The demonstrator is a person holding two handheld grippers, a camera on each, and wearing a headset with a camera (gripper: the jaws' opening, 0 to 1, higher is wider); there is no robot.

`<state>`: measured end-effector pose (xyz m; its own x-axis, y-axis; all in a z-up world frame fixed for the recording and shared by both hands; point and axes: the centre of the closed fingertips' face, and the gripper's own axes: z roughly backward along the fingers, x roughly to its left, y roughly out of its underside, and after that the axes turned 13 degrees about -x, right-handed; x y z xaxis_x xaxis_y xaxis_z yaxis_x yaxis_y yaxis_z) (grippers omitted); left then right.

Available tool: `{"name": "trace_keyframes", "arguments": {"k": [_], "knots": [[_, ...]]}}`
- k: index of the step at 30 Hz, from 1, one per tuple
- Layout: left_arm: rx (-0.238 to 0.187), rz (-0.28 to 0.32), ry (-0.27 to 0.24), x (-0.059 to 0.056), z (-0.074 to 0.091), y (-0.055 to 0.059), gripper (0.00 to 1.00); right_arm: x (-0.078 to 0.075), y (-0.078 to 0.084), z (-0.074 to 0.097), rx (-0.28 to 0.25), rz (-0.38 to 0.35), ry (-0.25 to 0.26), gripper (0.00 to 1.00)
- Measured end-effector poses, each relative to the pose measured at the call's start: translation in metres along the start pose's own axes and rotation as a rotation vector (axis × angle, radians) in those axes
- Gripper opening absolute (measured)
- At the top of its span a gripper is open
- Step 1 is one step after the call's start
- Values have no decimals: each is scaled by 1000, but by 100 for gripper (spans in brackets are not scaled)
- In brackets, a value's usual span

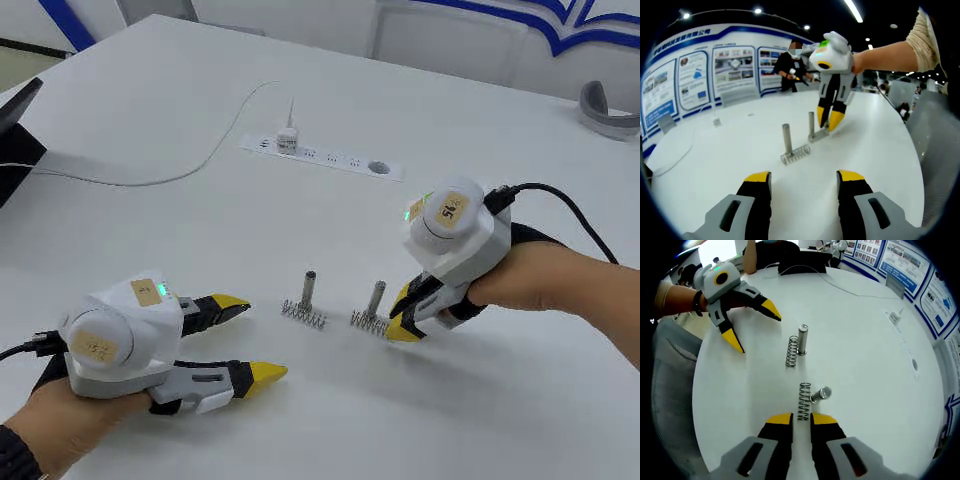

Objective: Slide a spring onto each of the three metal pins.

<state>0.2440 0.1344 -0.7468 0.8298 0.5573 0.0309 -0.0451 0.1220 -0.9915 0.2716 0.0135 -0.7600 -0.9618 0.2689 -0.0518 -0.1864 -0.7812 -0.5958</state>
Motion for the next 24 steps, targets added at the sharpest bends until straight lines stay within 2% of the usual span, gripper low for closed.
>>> {"name": "trace_keyframes", "arguments": {"k": [24], "knots": [[7, 0, -3, 1, 1, 1, 52, 0, 6, -10, 14, -15, -11, 12]]}}
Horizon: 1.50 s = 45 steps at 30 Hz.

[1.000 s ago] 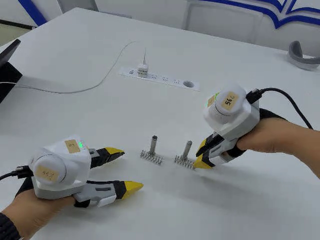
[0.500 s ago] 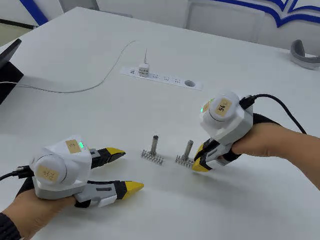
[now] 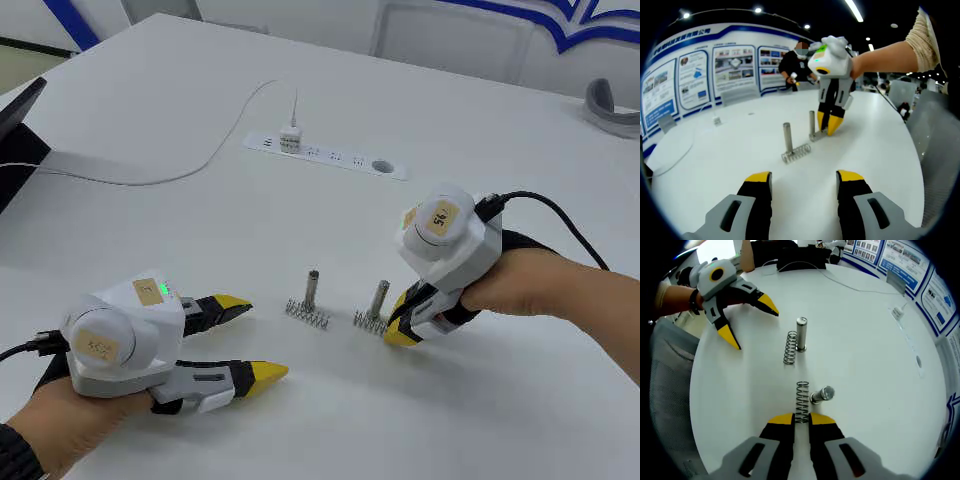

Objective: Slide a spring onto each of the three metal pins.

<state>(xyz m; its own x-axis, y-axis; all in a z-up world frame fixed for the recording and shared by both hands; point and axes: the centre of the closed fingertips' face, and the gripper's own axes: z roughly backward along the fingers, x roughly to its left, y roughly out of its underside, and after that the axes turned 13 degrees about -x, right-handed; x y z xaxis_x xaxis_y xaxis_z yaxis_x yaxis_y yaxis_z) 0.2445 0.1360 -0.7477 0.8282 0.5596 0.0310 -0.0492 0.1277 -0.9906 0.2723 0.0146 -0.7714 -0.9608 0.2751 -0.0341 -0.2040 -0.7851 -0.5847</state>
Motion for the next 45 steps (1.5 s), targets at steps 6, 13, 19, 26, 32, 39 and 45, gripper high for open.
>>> {"name": "trace_keyframes", "arguments": {"k": [6, 13, 19, 26, 32, 39, 45], "knots": [[1, -2, -1, 0, 1, 0, 52, 1, 1, -1, 1, -5, -3, 12], [-1, -5, -3, 0, 1, -2, 52, 2, 1, -1, 1, -9, -6, 12], [-4, -22, 8, -4, 1, -6, 52, 8, 1, 2, 2, -4, -12, 12], [-18, -41, 32, -14, -2, -15, 51, 19, -4, 9, -2, 24, -26, 12], [-23, -50, 60, -22, -7, -19, 49, 28, -9, 14, 1, 56, -39, 12], [-22, -58, 101, -33, -15, -22, 44, 37, -17, 18, -8, 86, -52, 12], [-22, -64, 136, -41, -24, -22, 39, 43, -24, 20, -15, 117, -64, 12]]}}
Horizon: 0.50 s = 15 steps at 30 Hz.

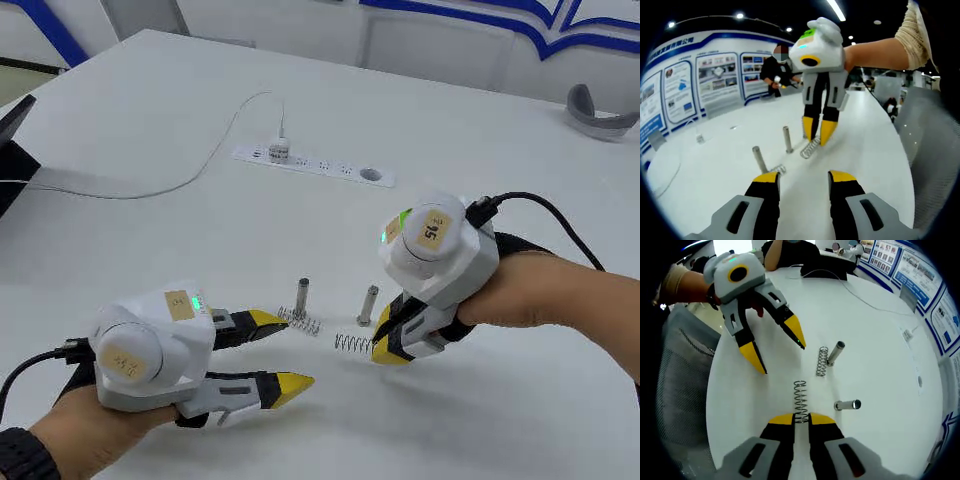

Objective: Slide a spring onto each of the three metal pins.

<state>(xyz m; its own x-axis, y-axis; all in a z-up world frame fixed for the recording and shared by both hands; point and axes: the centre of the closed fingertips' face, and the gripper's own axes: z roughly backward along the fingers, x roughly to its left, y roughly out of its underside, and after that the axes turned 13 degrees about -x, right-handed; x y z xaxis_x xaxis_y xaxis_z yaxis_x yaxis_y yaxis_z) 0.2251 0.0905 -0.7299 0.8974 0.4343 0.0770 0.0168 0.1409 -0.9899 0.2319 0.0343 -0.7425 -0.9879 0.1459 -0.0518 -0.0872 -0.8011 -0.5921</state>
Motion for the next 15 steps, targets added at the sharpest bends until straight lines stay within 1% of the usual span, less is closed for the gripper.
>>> {"name": "trace_keyframes", "arguments": {"k": [10, 15], "knots": [[-8, -13, 62, -15, -15, -5, 33, 11, -6, -1, 5, 50, -33, 12], [-14, -20, 80, -18, -19, -7, 28, 15, -8, 0, 7, 73, -44, 12]]}}
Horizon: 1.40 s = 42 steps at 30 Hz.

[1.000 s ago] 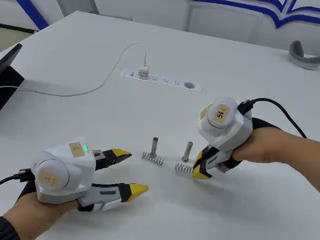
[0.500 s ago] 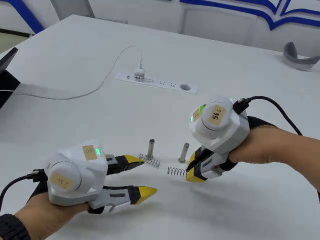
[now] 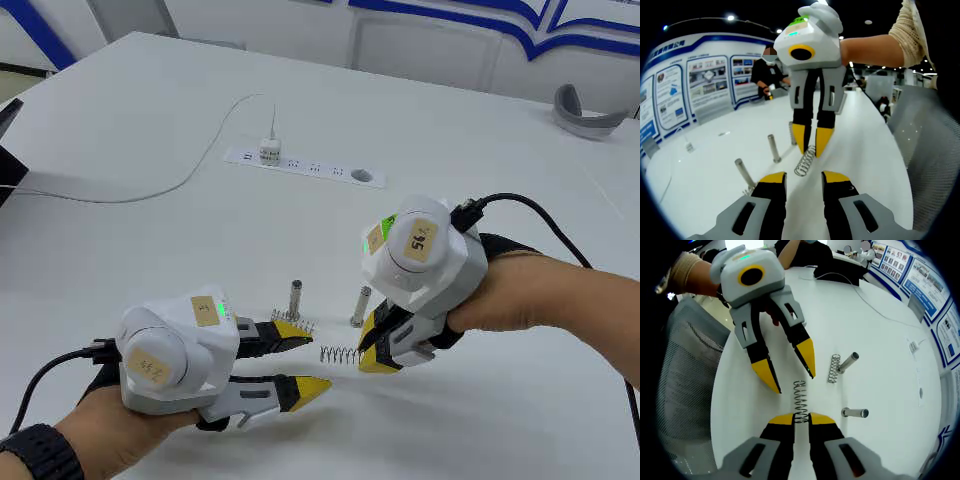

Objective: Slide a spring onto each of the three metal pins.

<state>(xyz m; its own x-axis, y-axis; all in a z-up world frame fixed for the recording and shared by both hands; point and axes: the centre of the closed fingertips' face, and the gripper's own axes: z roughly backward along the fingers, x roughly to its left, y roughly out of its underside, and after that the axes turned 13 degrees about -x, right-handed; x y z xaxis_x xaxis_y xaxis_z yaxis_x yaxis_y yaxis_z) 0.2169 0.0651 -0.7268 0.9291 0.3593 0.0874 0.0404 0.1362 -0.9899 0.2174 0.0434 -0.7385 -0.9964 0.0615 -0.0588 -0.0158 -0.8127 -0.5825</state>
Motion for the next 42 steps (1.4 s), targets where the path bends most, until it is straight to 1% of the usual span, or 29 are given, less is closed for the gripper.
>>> {"name": "trace_keyframes", "arguments": {"k": [9, 15, 24, 33, 37, 42], "knots": [[-11, -3, 20, -4, -4, -3, 20, 7, -3, -1, 3, 30, -20, 12], [-1, -15, 31, -7, -6, -2, 15, 8, -4, -1, 2, 47, -27, 12], [15, -32, 38, -9, -6, 1, 13, 11, -6, 1, 4, 56, -32, 12], [26, -39, 44, -11, -6, 2, 12, 14, -19, 12, -15, 75, -33, 12], [28, -40, 48, -13, -6, 3, 11, 16, -30, 16, -34, 88, -31, 11], [32, -41, 51, -14, -7, 3, 11, 18, -41, 17, -43, 115, -32, 11]]}}
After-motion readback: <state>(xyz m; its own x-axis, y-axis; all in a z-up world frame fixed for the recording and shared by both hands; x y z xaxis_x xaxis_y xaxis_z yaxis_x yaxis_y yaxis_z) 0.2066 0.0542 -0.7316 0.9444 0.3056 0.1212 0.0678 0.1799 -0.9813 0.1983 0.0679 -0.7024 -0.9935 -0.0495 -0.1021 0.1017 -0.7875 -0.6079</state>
